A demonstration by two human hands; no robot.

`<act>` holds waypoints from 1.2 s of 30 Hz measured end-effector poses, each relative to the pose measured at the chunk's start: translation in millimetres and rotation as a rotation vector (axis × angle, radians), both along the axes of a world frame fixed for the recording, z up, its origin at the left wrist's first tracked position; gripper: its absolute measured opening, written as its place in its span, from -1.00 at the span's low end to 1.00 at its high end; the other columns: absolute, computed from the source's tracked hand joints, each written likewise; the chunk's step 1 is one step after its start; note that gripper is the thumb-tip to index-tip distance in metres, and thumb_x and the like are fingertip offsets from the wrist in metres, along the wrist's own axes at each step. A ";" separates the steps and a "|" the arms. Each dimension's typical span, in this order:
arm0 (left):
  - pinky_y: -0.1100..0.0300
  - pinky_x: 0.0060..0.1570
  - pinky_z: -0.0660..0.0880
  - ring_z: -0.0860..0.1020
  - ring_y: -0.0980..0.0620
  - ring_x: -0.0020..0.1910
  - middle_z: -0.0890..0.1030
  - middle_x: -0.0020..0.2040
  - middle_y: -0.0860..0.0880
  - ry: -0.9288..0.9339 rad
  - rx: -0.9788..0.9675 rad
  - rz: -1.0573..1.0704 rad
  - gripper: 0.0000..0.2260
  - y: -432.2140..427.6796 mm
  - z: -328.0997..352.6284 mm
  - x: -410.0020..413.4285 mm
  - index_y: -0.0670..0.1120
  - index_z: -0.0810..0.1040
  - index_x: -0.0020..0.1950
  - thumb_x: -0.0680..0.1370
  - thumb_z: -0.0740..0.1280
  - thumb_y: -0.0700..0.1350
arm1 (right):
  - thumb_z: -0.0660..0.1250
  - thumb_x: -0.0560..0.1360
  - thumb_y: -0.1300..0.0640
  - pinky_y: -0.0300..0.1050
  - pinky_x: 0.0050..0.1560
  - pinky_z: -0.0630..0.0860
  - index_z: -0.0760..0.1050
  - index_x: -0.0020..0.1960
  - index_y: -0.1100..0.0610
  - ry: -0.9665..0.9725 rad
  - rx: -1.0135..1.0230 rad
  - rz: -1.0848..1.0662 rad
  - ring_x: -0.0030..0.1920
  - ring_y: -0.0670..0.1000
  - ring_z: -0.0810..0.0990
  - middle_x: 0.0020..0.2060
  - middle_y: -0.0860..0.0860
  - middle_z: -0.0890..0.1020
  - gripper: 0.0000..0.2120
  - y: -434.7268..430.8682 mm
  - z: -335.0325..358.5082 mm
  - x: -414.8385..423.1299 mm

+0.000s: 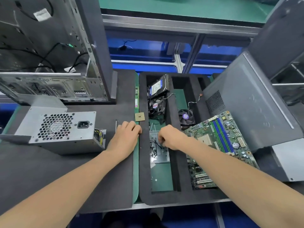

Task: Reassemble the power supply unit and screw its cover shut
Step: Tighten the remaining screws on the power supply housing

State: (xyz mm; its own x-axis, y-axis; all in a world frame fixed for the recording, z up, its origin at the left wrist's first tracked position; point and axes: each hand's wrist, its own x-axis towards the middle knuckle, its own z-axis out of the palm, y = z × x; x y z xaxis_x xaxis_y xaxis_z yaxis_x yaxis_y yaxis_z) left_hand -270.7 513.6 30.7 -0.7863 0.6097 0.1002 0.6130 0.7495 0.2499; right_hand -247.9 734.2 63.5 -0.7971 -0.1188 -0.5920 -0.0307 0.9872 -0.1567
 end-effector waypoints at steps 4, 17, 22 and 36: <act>0.00 -0.02 0.41 0.43 -0.14 0.00 0.51 0.04 -0.04 0.013 0.025 -0.005 -0.88 -1.6 -3.5 -1.3 -0.05 0.55 0.12 0.60 0.36 -0.21 | 0.43 0.52 0.35 -0.05 0.13 0.63 0.69 0.11 0.16 -0.042 0.029 -0.046 0.09 0.15 0.70 0.12 0.11 0.69 -0.79 -15.9 -16.4 1.5; 0.05 0.08 0.37 0.38 -0.10 0.07 0.47 0.12 -0.01 -0.059 0.051 0.013 -0.87 -1.4 -3.5 -1.4 -0.03 0.52 0.17 0.65 0.28 -0.19 | 0.37 0.56 0.39 0.05 0.02 0.59 0.49 0.24 0.29 -0.034 0.086 -0.190 0.14 0.30 0.65 0.14 0.21 0.58 -0.74 -36.1 -54.1 8.9; 0.02 0.08 0.40 0.41 -0.13 0.06 0.49 0.09 -0.03 -0.053 0.066 0.021 -0.88 -0.8 -0.6 0.4 -0.05 0.54 0.14 0.64 0.30 -0.20 | 0.32 0.59 0.37 -0.05 -0.08 0.48 0.51 0.15 0.26 -0.052 0.055 -0.193 0.14 0.26 0.66 -0.01 0.15 0.58 -0.85 -32.3 -48.7 8.7; 0.03 0.18 0.37 0.42 -0.08 0.10 0.52 0.11 0.02 -0.095 0.095 0.008 -0.88 -11.9 6.4 3.6 -0.04 0.56 0.15 0.68 0.25 -0.14 | 0.30 0.54 0.42 -0.03 0.02 0.57 0.60 0.15 0.25 0.043 0.007 -0.362 0.05 0.21 0.65 0.12 0.18 0.57 -0.76 -32.3 -39.1 3.8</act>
